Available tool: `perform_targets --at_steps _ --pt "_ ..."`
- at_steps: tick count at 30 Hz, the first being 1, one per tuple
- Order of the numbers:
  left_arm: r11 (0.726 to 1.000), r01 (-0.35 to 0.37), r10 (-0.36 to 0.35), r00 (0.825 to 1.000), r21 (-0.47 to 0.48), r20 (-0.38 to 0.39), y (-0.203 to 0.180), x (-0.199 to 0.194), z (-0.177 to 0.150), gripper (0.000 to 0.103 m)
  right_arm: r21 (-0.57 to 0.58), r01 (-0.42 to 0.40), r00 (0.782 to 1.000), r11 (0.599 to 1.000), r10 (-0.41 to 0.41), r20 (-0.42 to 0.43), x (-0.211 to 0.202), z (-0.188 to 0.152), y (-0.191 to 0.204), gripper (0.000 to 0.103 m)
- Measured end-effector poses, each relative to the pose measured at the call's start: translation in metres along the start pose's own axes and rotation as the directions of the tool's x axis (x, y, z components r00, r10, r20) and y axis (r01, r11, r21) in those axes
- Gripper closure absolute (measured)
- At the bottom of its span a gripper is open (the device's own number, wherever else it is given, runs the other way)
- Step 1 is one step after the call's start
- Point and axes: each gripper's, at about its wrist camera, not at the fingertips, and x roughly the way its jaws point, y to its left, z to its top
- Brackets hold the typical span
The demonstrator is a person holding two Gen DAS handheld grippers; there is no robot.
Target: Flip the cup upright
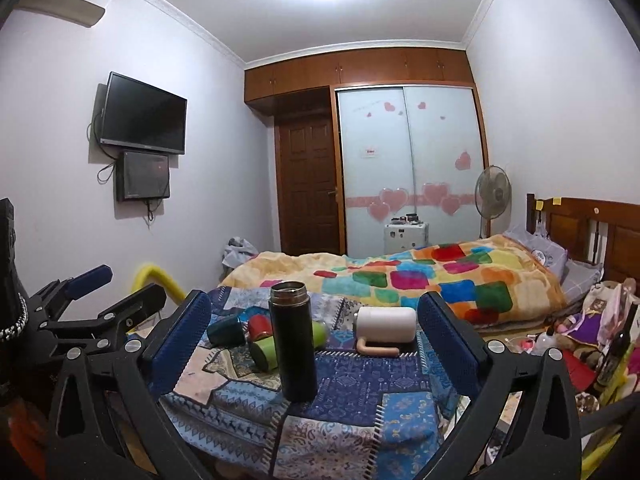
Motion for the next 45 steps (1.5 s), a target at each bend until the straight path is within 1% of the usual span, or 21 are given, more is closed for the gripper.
perform_targets --at_steps 26,45 --pt "1.000 0.005 -0.005 1.000 0.001 -0.002 -0.0007 0.0011 -0.0016 0.000 -0.001 0.003 1.000 1.000 -0.003 -0.007 0.0005 -0.0014 0.0006 0.000" --pt "1.000 0.028 -0.028 1.000 -0.008 -0.008 0.0032 0.0027 -0.0034 0.000 -0.008 0.002 1.000 1.000 -0.002 -0.004 -0.0015 -0.0003 0.0004 0.000"
